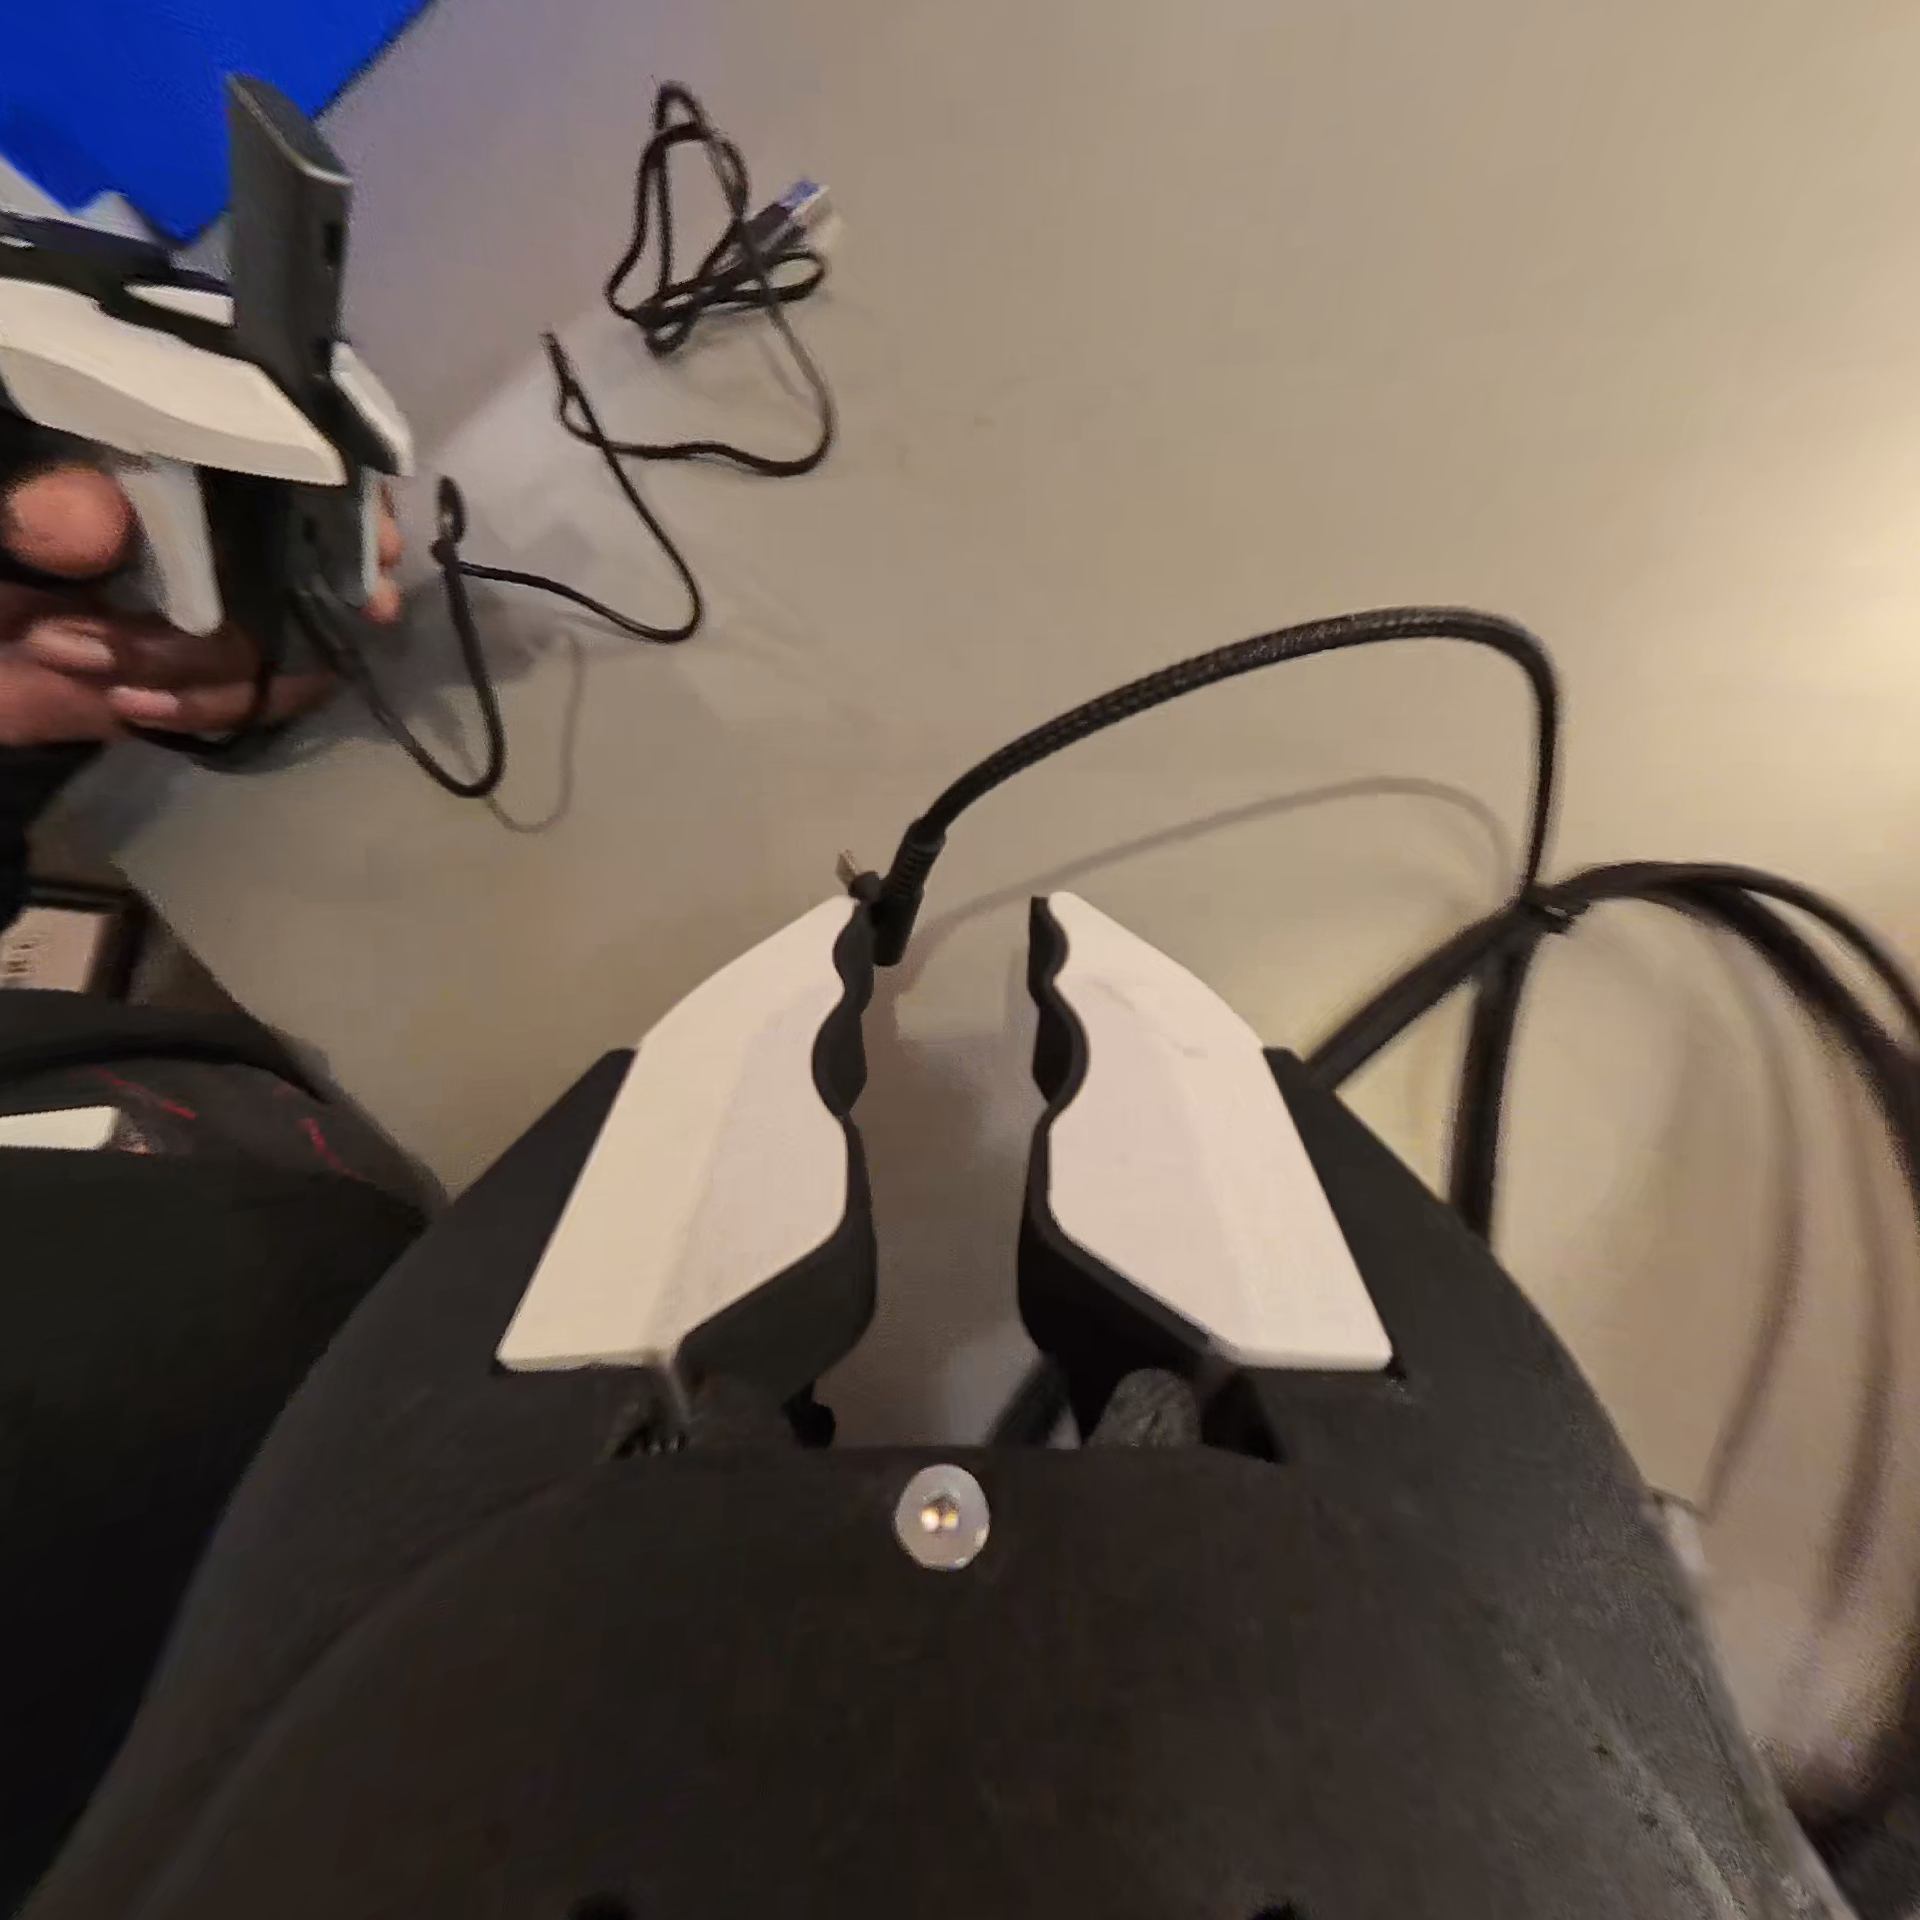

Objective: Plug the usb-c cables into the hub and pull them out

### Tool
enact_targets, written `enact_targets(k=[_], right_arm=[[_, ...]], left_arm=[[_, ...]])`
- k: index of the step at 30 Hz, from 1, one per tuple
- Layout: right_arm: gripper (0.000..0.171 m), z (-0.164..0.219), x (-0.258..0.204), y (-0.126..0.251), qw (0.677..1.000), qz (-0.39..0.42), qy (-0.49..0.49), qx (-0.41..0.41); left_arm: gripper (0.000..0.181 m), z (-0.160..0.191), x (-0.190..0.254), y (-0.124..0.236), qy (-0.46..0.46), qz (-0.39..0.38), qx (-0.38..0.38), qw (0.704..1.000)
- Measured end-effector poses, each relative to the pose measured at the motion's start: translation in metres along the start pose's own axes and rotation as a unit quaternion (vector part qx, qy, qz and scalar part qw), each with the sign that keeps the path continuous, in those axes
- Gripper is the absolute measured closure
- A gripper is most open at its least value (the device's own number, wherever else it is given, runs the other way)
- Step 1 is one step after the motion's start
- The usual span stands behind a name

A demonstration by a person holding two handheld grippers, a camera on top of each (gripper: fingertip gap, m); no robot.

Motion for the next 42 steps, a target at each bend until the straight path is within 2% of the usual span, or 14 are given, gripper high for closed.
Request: enact_targets(k=[1,4,8,13,17,19,21,23,26,28,31,33,38,42], right_arm=[[0.14,0.001,0.006,0.011,1.0,0.024,0.001,0.002],[0.124,0.006,0.027,0.033,0.996,0.09,-0.015,-0.006],[0.106,0.021,0.051,0.033,0.987,0.145,-0.053,-0.05],[0.096,0.026,0.051,0.047,0.986,0.147,-0.056,-0.05],[0.086,0.021,0.047,0.06,0.995,0.067,-0.075,-0.015],[0.086,0.02,0.053,0.06,0.993,0.087,-0.08,-0.015],[0.083,0.027,0.065,0.048,0.985,0.142,-0.076,-0.067],[0.082,0.032,0.072,0.031,0.979,0.157,-0.08,-0.102],[0.085,0.04,0.08,0.008,0.967,0.182,-0.086,-0.154],[0.106,0.036,0.081,0.006,0.97,0.173,-0.096,-0.137],[0.129,0.033,0.078,0.005,0.973,0.16,-0.075,-0.145],[0.155,0.031,0.075,0.003,0.975,0.146,-0.063,-0.155],[0.16,0.031,0.072,0.008,0.98,0.123,-0.033,-0.153],[0.162,0.017,0.057,0.046,0.994,0.074,-0.002,-0.075]], left_arm=[[0.171,0.0,0.0,0.0,0.001,0.002,0.002,1.0],[0.171,-0.001,-0.001,0.001,0.007,0.008,0.004,1.0],[0.171,-0.001,-0.003,0.0,0.01,0.013,-0.005,1.0],[0.171,-0.001,-0.002,-0.001,0.009,0.015,-0.01,1.0],[0.171,0.0,-0.002,-0.001,0.011,0.02,-0.014,1.0],[0.171,0.0,-0.002,-0.001,0.012,0.022,-0.013,1.0],[0.171,0.0,-0.003,-0.002,0.015,0.023,-0.016,0.999],[0.171,0.0,-0.003,-0.002,0.016,0.024,-0.018,0.999],[0.171,0.0,-0.004,-0.001,0.018,0.027,-0.015,0.999],[0.171,-0.001,-0.004,0.0,0.021,0.028,-0.011,0.999],[0.171,-0.001,-0.005,0.002,0.024,0.031,-0.002,0.999],[0.171,-0.001,-0.005,0.003,0.026,0.032,0.001,0.999],[0.171,-0.002,-0.005,0.005,0.027,0.037,0.011,0.999],[0.171,-0.003,-0.006,0.007,0.031,0.04,0.019,0.999]])
Point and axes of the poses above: each gripper's, where its closed fingertips meet, y back along the fingers, z out of its underside, x = y × z across the jaws, the point moved 8 cm from there along y, back along the fingers, and after that the axes turned 8 degrees about -x, right-handed, at the moved point
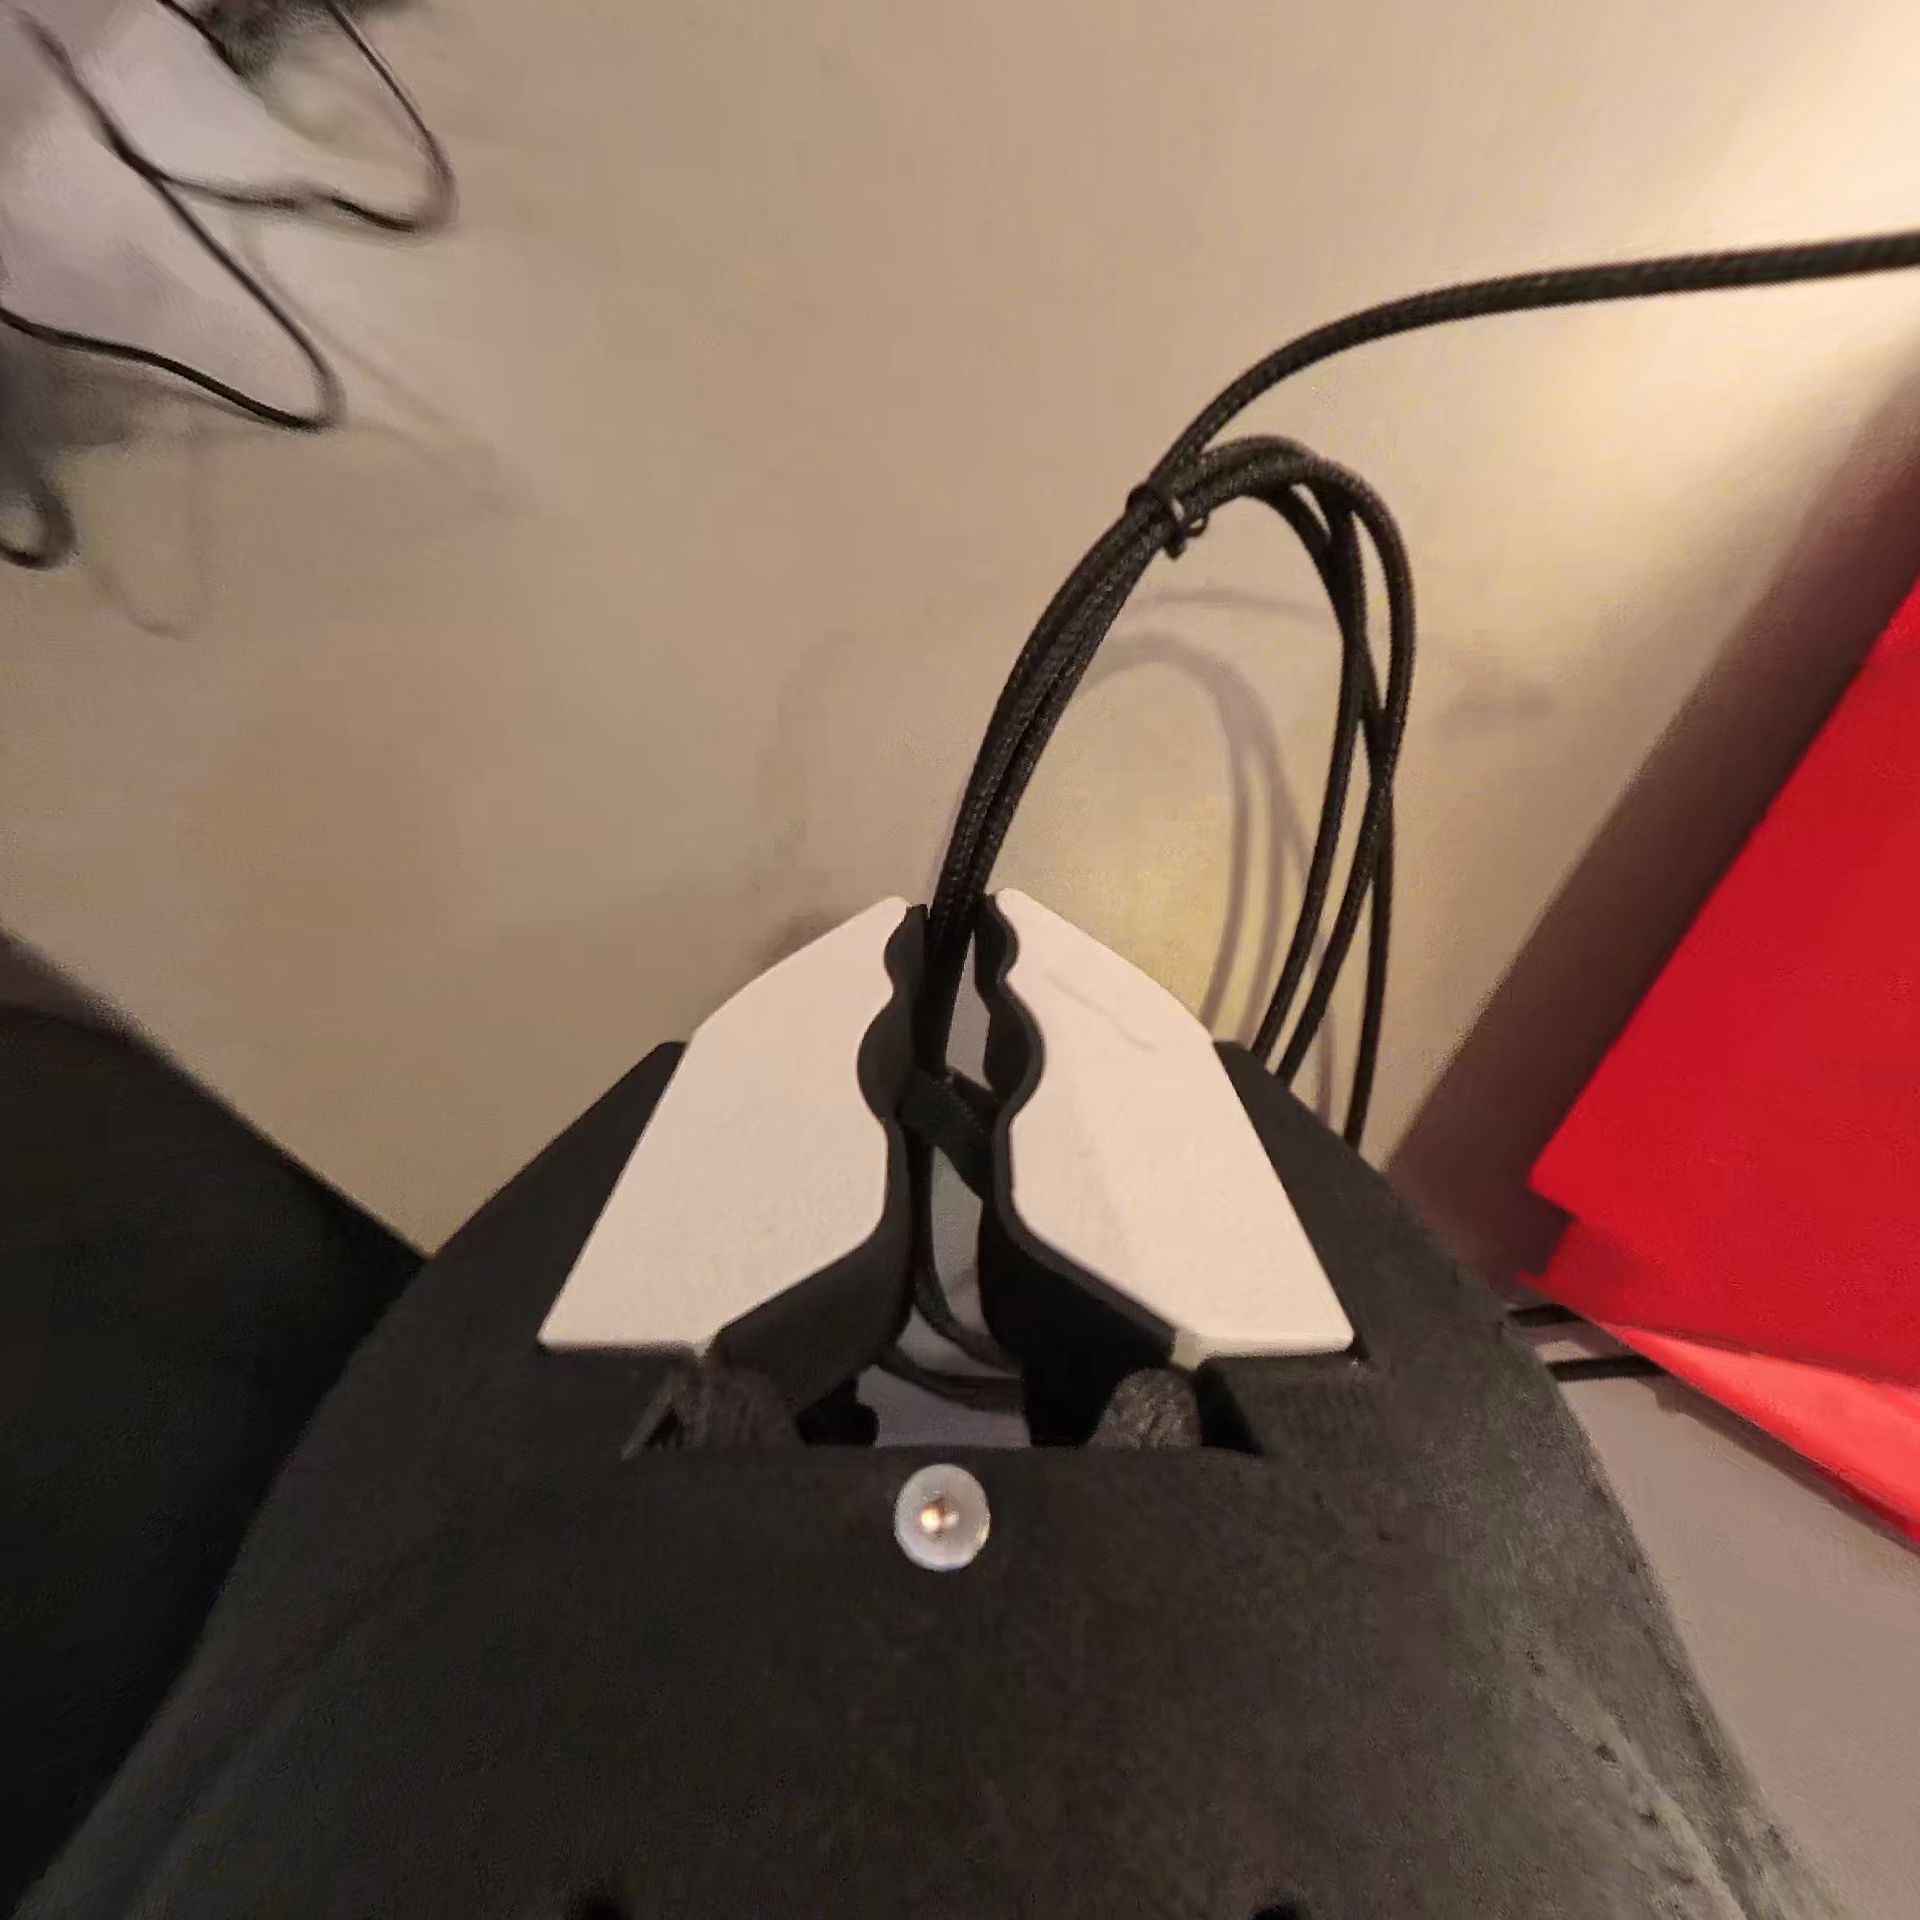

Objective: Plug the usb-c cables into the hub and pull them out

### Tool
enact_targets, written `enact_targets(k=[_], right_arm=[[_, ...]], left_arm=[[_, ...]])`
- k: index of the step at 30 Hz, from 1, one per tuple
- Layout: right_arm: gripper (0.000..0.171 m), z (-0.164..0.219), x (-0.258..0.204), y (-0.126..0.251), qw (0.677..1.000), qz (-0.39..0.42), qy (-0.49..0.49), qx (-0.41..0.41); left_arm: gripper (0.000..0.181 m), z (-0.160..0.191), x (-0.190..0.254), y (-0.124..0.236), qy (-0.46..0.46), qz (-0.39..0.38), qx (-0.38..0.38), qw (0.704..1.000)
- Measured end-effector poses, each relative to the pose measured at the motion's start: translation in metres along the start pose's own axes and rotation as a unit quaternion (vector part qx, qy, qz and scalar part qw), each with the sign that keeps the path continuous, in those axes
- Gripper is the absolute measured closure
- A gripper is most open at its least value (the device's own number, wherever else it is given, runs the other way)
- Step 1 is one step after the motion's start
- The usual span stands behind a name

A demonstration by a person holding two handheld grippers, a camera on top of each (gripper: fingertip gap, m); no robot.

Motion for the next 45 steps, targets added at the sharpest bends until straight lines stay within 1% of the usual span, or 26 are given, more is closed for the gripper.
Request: enact_targets(k=[3,5,10,12,15,17,19,20,22,26,30,32,35,38,41,43,45], right_arm=[[0.163,-0.013,-0.002,0.055,0.997,-0.022,0.018,0.077],[0.163,-0.021,0.002,0.096,0.992,-0.012,0.042,0.118],[0.164,-0.034,0.028,0.183,0.983,0.048,0.079,0.156],[0.164,-0.038,0.04,0.211,0.979,0.096,0.099,0.15],[0.164,-0.042,0.063,0.242,0.964,0.196,0.136,0.116],[0.164,-0.042,0.08,0.254,0.951,0.258,0.149,0.079],[0.165,-0.039,0.1,0.258,0.929,0.332,0.162,0.032],[0.164,-0.037,0.108,0.256,0.92,0.355,0.166,0.013],[0.165,-0.035,0.118,0.244,0.918,0.355,0.174,0.004],[0.165,-0.026,0.128,0.191,0.945,0.282,0.162,0.039],[0.165,0.003,0.141,0.127,0.977,0.169,0.117,0.061],[0.165,0.019,0.15,0.1,0.983,0.144,0.108,0.035],[0.166,0.036,0.163,0.069,0.987,0.114,0.11,-0.036],[0.166,0.039,0.172,0.046,0.979,0.118,0.139,-0.092],[0.165,0.038,0.182,0.033,0.974,0.119,0.129,-0.14],[0.16,0.041,0.185,0.028,0.971,0.115,0.127,-0.168],[0.146,0.046,0.186,0.029,0.966,0.107,0.137,-0.189]], left_arm=[[0.171,-0.001,-0.001,0.0,0.002,0.001,0.001,1.0],[0.171,-0.001,-0.002,0.0,0.004,-0.001,0.001,1.0],[0.171,-0.001,-0.002,-0.001,0.003,-0.001,-0.002,1.0],[0.171,-0.001,-0.002,-0.001,0.003,-0.002,-0.002,1.0],[0.171,-0.001,-0.002,-0.001,0.002,-0.007,-0.004,1.0],[0.171,0.0,-0.002,-0.002,0.001,-0.009,-0.004,1.0],[0.171,0.0,-0.002,-0.001,0.0,-0.011,-0.004,1.0],[0.171,0.0,-0.002,-0.002,0.0,-0.013,-0.004,1.0],[0.171,0.0,-0.002,-0.002,0.001,-0.016,-0.005,1.0],[0.172,0.0,-0.002,-0.002,0.0,-0.021,-0.003,1.0],[0.171,0.0,-0.002,-0.001,0.0,-0.025,0.003,1.0],[0.171,0.0,-0.003,-0.001,0.002,-0.027,0.001,1.0],[0.171,0.0,-0.004,-0.003,0.005,-0.031,-0.006,0.999],[0.171,0.0,-0.005,-0.005,0.007,-0.035,-0.014,0.999],[0.171,0.0,-0.005,-0.006,0.008,-0.038,-0.019,0.999],[0.171,0.0,-0.005,-0.006,0.006,-0.04,-0.016,0.999],[0.171,0.0,-0.004,-0.004,0.006,-0.04,-0.011,0.999]])
Point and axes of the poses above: each gripper's, where its closed fingertips meet, y back along the fingers, z out of its underside, x = y × z across the jaws, the point moved 8 cm from there along y, back along the fingers, and after that the axes turned 8 degrees about -x, right-handed, at the moved point
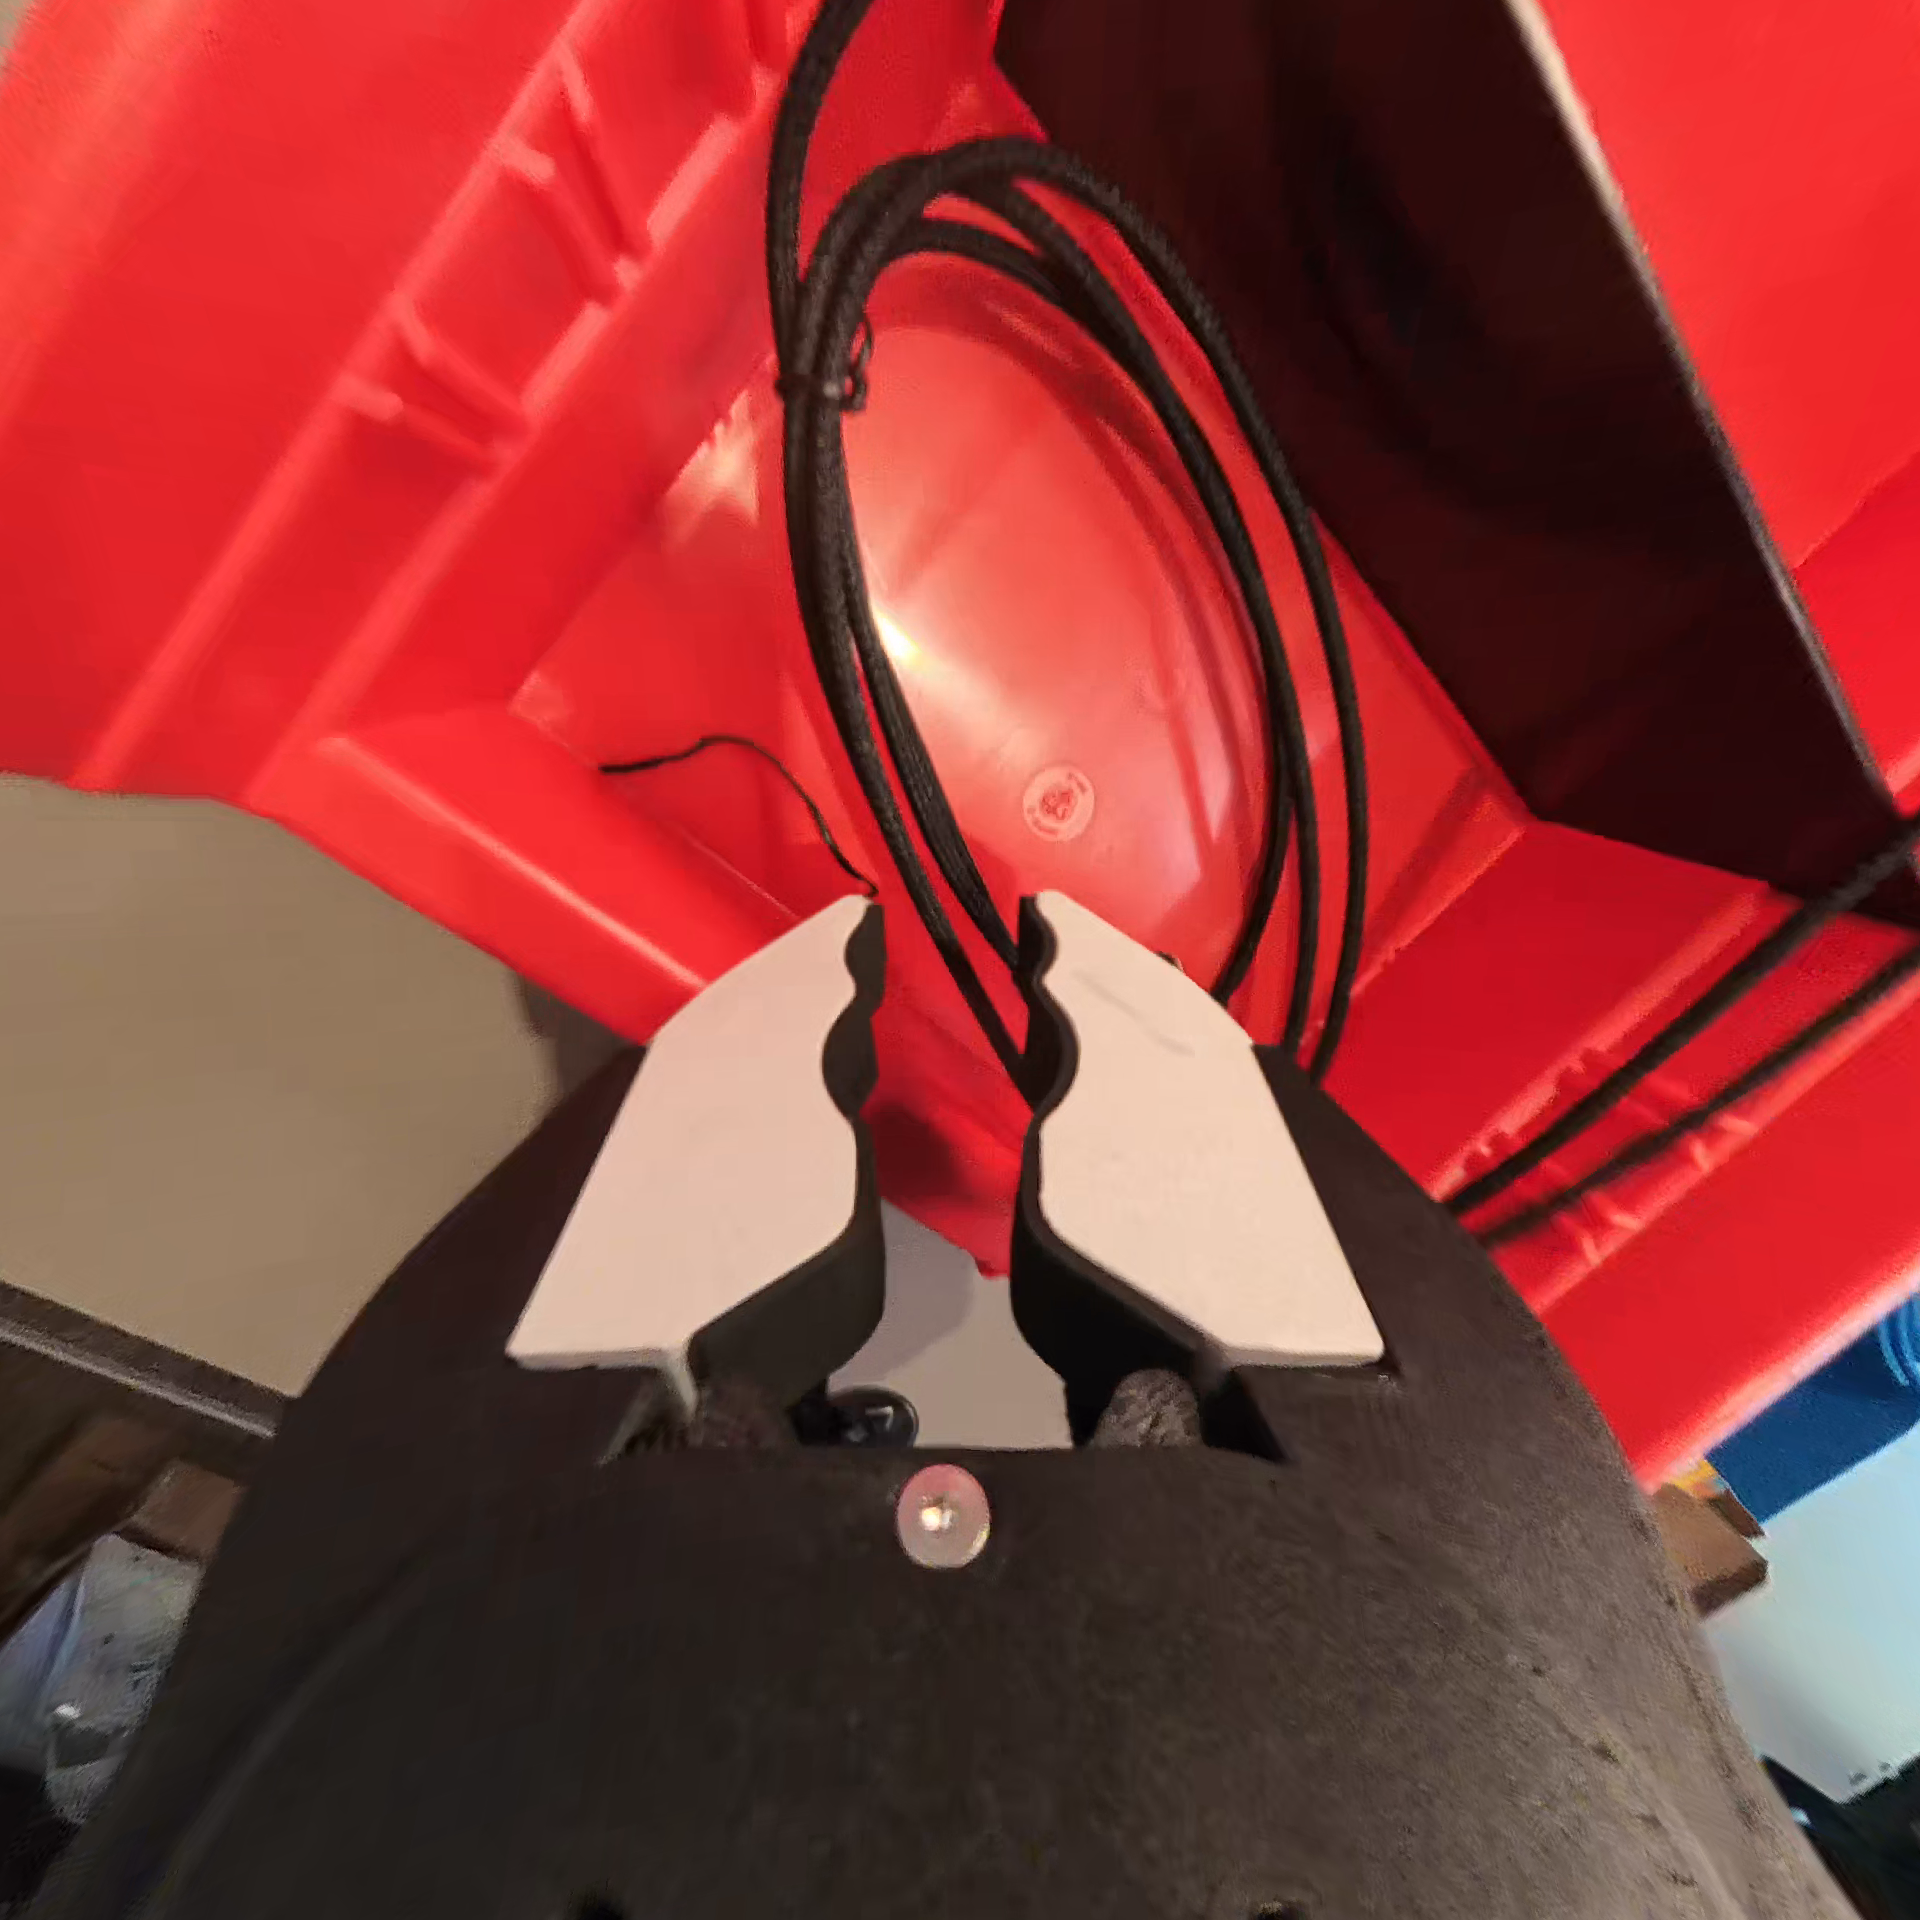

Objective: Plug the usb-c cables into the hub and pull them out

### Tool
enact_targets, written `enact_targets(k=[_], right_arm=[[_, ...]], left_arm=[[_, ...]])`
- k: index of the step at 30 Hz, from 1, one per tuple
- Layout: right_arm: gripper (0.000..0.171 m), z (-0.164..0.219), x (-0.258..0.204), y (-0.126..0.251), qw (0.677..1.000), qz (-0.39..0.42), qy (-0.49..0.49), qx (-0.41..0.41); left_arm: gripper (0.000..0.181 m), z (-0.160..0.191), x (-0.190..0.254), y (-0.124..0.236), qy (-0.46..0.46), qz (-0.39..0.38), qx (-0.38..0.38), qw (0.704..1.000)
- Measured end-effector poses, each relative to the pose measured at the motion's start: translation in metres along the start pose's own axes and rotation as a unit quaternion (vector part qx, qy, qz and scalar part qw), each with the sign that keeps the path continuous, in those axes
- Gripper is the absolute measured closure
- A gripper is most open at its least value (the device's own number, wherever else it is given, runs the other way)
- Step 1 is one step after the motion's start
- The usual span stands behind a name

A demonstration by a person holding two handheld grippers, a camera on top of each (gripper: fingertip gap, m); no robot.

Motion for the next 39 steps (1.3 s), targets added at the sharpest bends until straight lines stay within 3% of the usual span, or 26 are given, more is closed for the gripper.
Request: enact_targets(k=[4,7,11,14,16,18,21,24,29,34,39], right_arm=[[0.14,0.008,0.007,0.033,1.0,0.015,-0.006,0.025],[0.141,0.0,0.017,0.066,0.992,0.09,0.029,0.082],[0.132,-0.047,0.033,0.094,0.942,0.255,0.124,0.179],[0.136,-0.097,0.037,0.101,0.905,0.316,0.174,0.226],[0.138,-0.13,0.039,0.101,0.899,0.318,0.183,0.24],[0.14,-0.157,0.046,0.091,0.903,0.322,0.185,0.217],[0.14,-0.172,0.07,0.056,0.915,0.349,0.18,0.094],[0.14,-0.154,0.086,0.02,0.942,0.304,0.142,-0.027],[0.156,-0.107,0.075,0.021,0.955,0.291,0.032,0.052],[0.17,-0.061,0.054,0.012,0.946,0.31,-0.03,0.094],[0.155,-0.039,0.033,-0.007,0.962,0.249,-0.059,0.098]], left_arm=[[0.171,0.0,0.001,0.002,0.0,-0.001,0.006,1.0],[0.171,0.0,0.0,0.0,0.003,-0.001,0.002,1.0],[0.171,-0.001,-0.003,-0.004,0.009,-0.003,-0.015,1.0],[0.171,-0.001,-0.003,-0.006,0.01,-0.004,-0.025,1.0],[0.171,-0.001,-0.003,-0.005,0.009,-0.007,-0.023,1.0],[0.171,-0.001,-0.003,-0.004,0.007,-0.01,-0.016,1.0],[0.171,0.0,-0.002,-0.001,0.004,-0.011,-0.003,1.0],[0.171,0.0,-0.001,0.001,0.002,-0.01,0.009,1.0],[0.171,0.0,0.0,0.005,0.001,-0.006,0.025,1.0],[0.171,-0.002,-0.003,0.002,0.009,0.0,0.009,1.0],[0.171,-0.002,-0.004,-0.002,0.014,0.003,-0.013,1.0]])
Point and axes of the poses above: each gripper's, where its closed fingertips meet, y back along the fingers, z out of its underside, x = y × z across the jaws, the point moved 8 cm from there along y, back along the fingers, and after that the axes turned 8 degrees about -x, right-handed, at the moved point
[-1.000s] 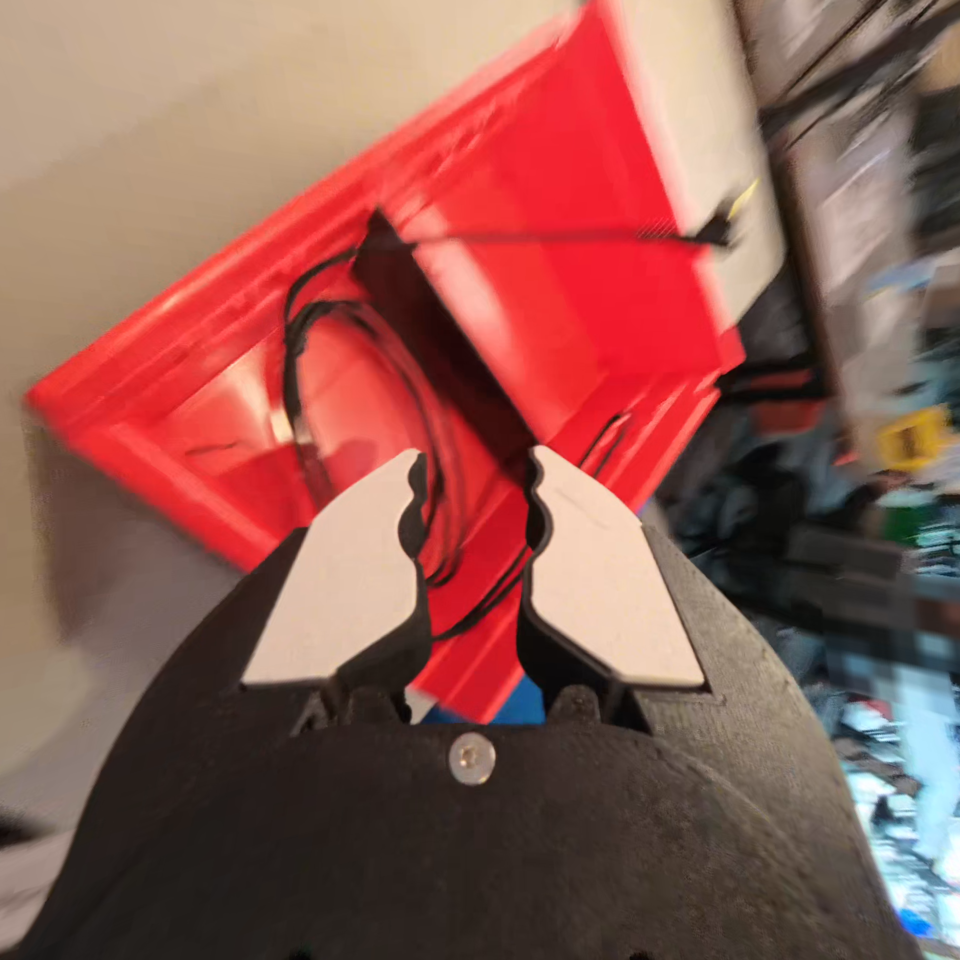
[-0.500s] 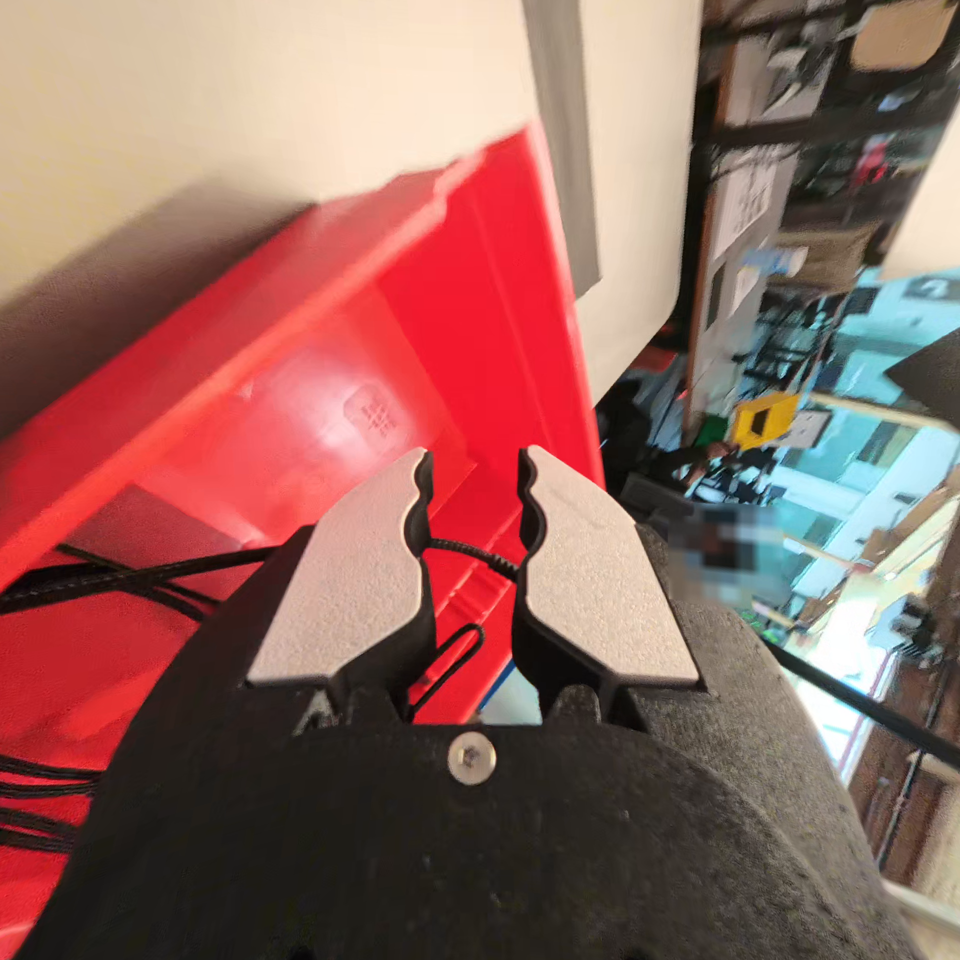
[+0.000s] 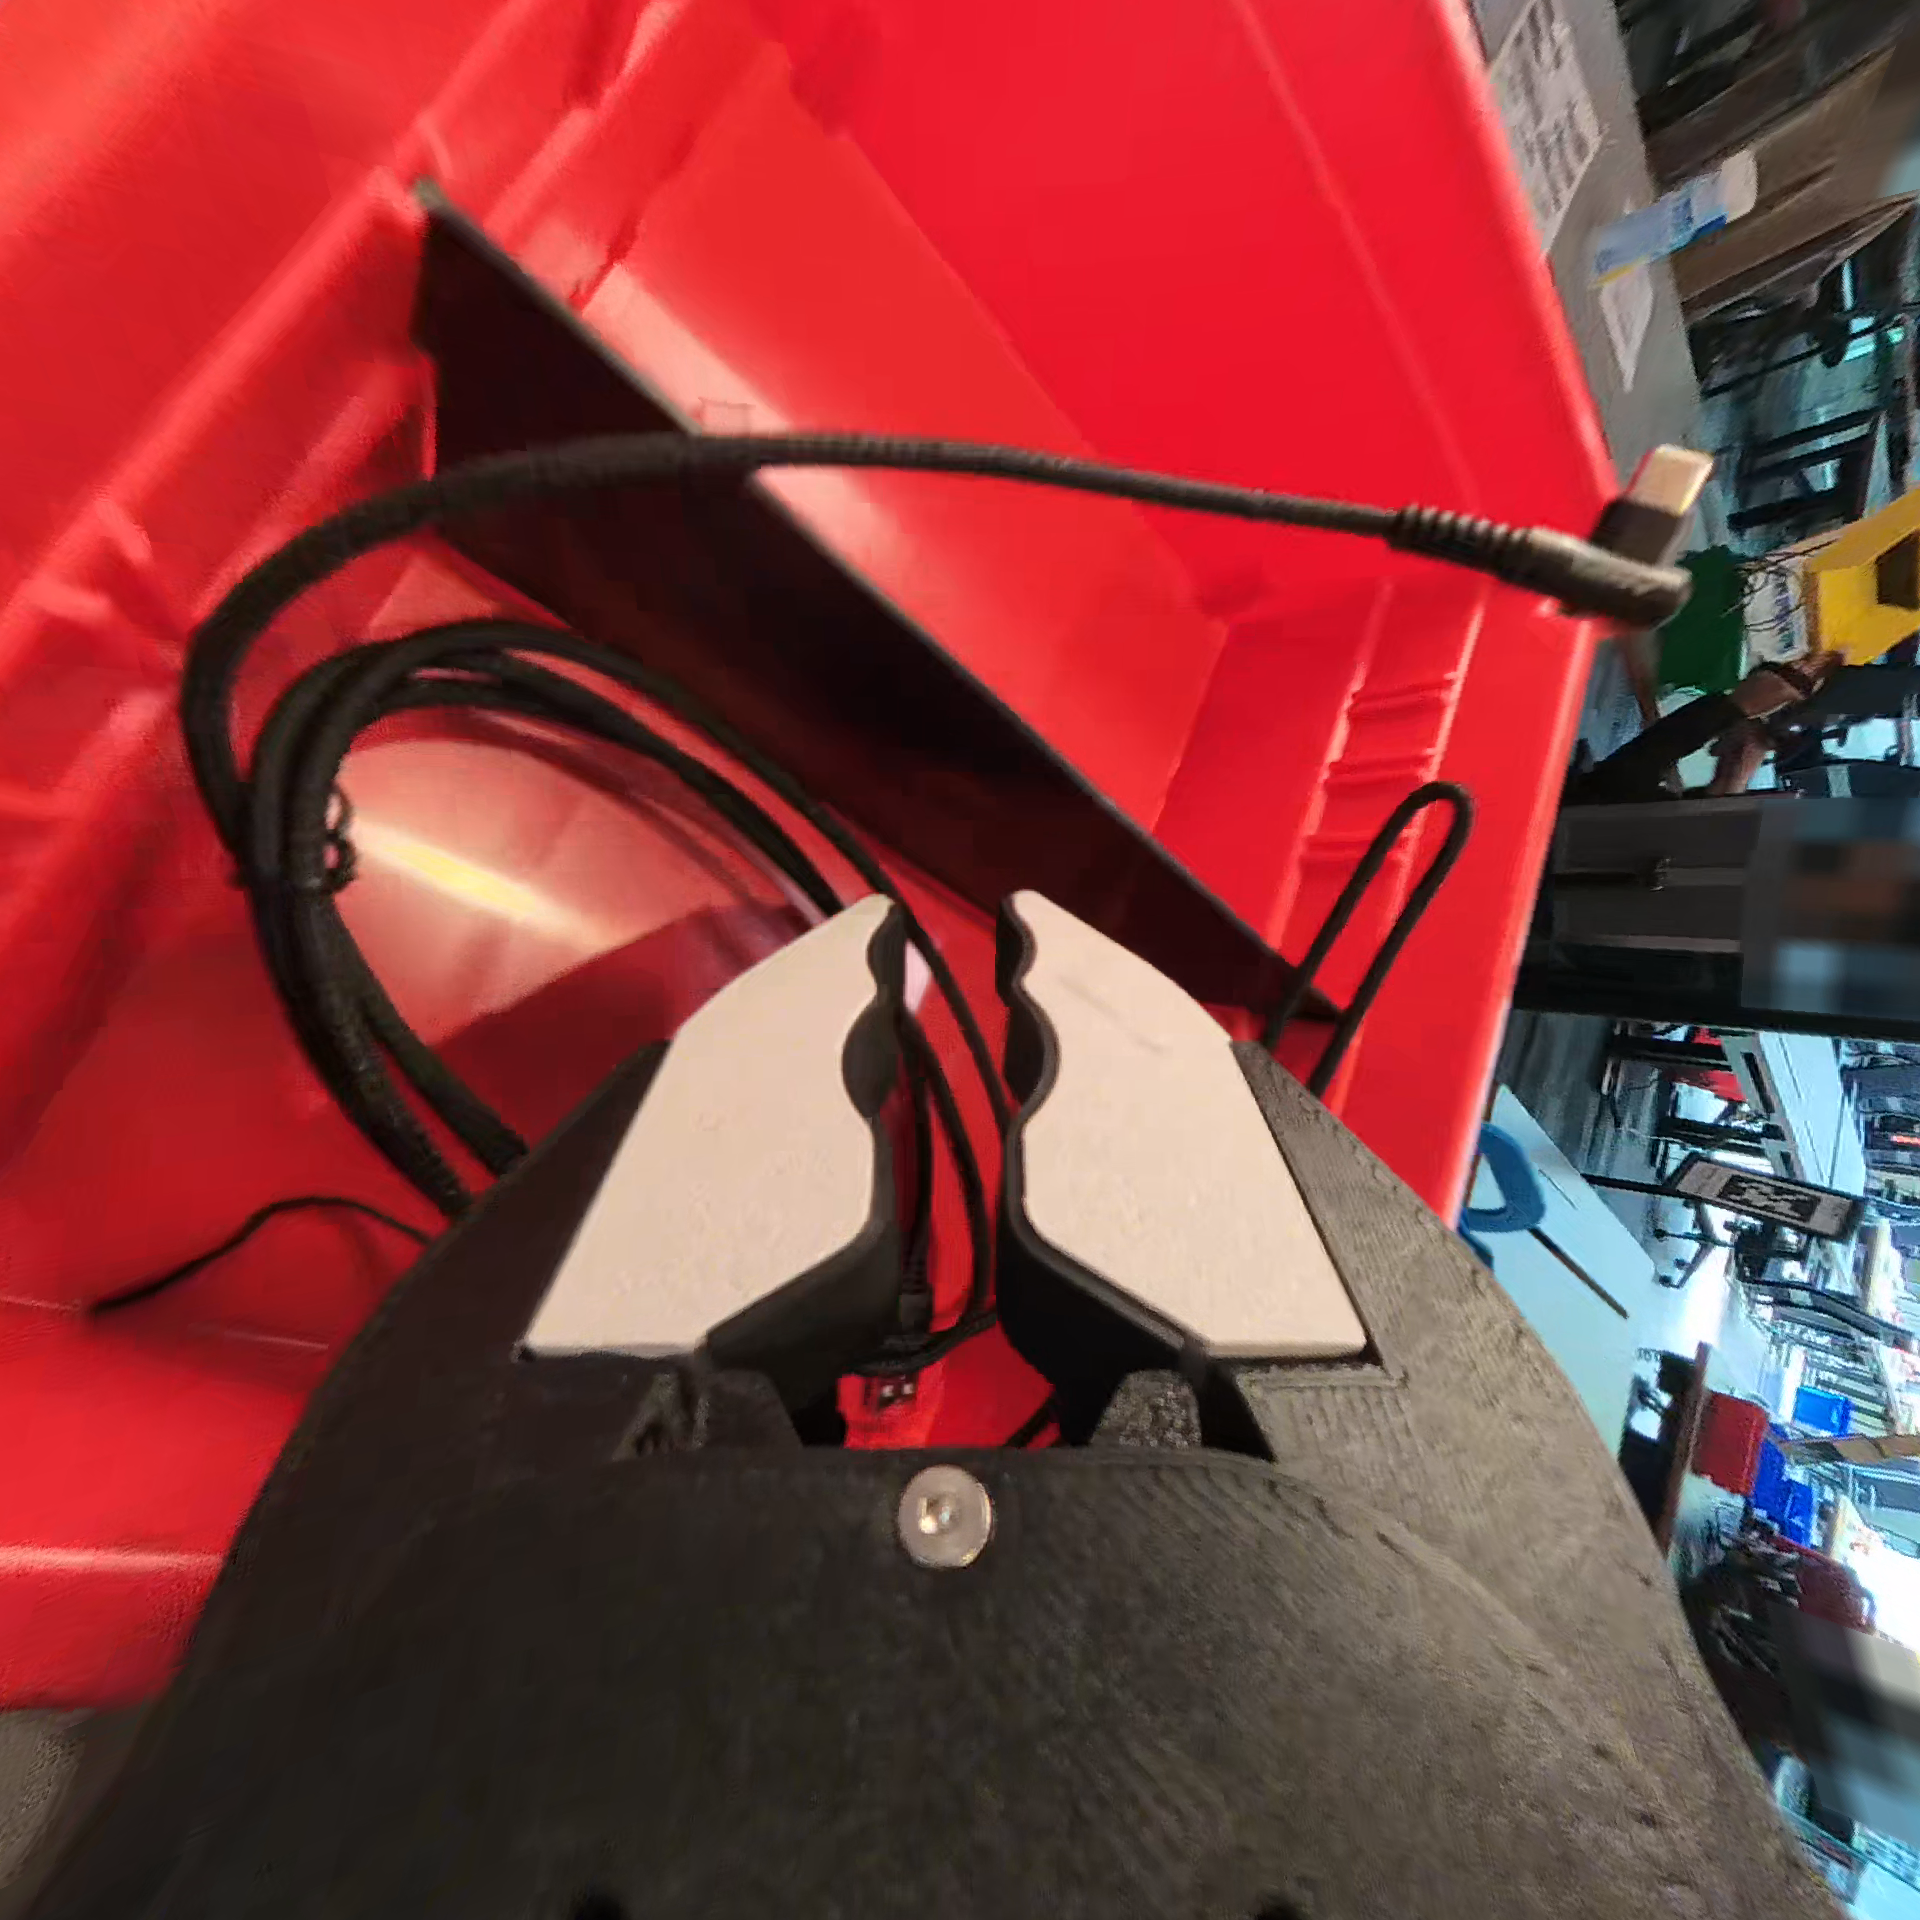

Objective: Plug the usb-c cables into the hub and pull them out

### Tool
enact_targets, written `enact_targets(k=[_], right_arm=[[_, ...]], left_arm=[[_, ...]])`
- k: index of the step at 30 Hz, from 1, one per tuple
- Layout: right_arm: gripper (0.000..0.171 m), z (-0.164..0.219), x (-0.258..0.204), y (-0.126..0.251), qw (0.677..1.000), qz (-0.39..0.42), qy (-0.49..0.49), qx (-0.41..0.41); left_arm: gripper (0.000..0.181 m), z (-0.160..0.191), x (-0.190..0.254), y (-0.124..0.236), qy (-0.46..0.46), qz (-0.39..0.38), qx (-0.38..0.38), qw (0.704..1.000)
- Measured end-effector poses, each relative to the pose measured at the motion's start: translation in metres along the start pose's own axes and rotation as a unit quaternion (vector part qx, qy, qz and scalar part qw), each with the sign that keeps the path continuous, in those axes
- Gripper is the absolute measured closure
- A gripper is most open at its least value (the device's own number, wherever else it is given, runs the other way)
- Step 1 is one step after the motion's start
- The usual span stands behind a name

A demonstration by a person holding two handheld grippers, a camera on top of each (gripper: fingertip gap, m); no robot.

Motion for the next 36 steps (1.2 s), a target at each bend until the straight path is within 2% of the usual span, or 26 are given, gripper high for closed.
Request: enact_targets(k=[3,6,8,12,14,16,18,21,22,23,24,26,30,32,34,36], right_arm=[[0.15,0.009,-0.01,-0.002,1.0,0.0,0.009,-0.003],[0.15,0.0,0.005,0.017,0.998,0.031,0.012,0.06],[0.145,-0.014,0.022,0.031,0.993,0.045,0.052,0.098],[0.113,-0.041,0.063,0.038,0.977,0.05,0.201,0.057],[0.093,-0.052,0.089,0.033,0.974,0.032,0.226,0.008],[0.089,-0.061,0.111,0.026,0.977,-0.006,0.213,-0.011],[0.094,-0.068,0.117,0.016,0.973,-0.052,0.223,-0.013],[0.108,-0.07,0.107,-0.007,0.954,-0.077,0.282,-0.063],[0.119,-0.069,0.102,-0.014,0.948,-0.078,0.297,-0.08],[0.138,-0.066,0.099,-0.019,0.944,-0.071,0.308,-0.093],[0.142,-0.063,0.096,-0.022,0.941,-0.066,0.314,-0.106],[0.146,-0.05,0.089,-0.021,0.937,-0.077,0.317,-0.129],[0.15,-0.013,0.07,0.005,0.938,-0.064,0.317,-0.123],[0.15,0.007,0.055,0.013,0.944,-0.083,0.298,-0.115],[0.15,0.024,0.03,0.008,0.94,-0.113,0.3,-0.119],[0.154,0.036,0.011,-0.008,0.932,-0.09,0.318,-0.15]], left_arm=[[0.171,0.0,0.0,0.0,-0.001,0.003,-0.001,1.0],[0.171,0.001,0.001,0.0,-0.004,0.003,0.0,1.0],[0.171,0.001,0.001,0.0,-0.004,0.003,-0.004,1.0],[0.171,0.002,0.002,-0.002,-0.007,0.001,-0.013,1.0],[0.171,0.002,0.002,-0.002,-0.008,0.0,-0.014,1.0],[0.172,0.002,0.003,-0.002,-0.011,-0.002,-0.011,1.0],[0.172,0.003,0.003,0.0,-0.012,-0.003,-0.003,1.0],[0.172,0.003,0.004,0.002,-0.014,-0.003,0.01,1.0],[0.172,0.003,0.005,0.003,-0.015,-0.003,0.014,1.0],[0.172,0.003,0.005,0.004,-0.015,-0.003,0.017,1.0],[0.172,0.003,0.005,0.004,-0.016,-0.004,0.019,1.0],[0.172,0.003,0.005,0.005,-0.016,-0.006,0.023,1.0],[0.172,0.003,0.005,0.007,-0.017,-0.004,0.032,0.999],[0.172,0.002,0.004,0.007,-0.014,-0.003,0.034,0.999],[0.172,0.001,0.003,0.006,-0.012,-0.002,0.03,0.999],[0.171,0.001,0.002,0.003,-0.011,-0.004,0.019,1.0]])
Point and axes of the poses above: each gripper's, where its closed fingertips meet, y back along the fingers, z out of its underside, x = y × z across the jaws, the point moved 8 cm from there along y, back along the fingers, and after that the axes turned 8 degrees about -x, right-handed, at the moved point
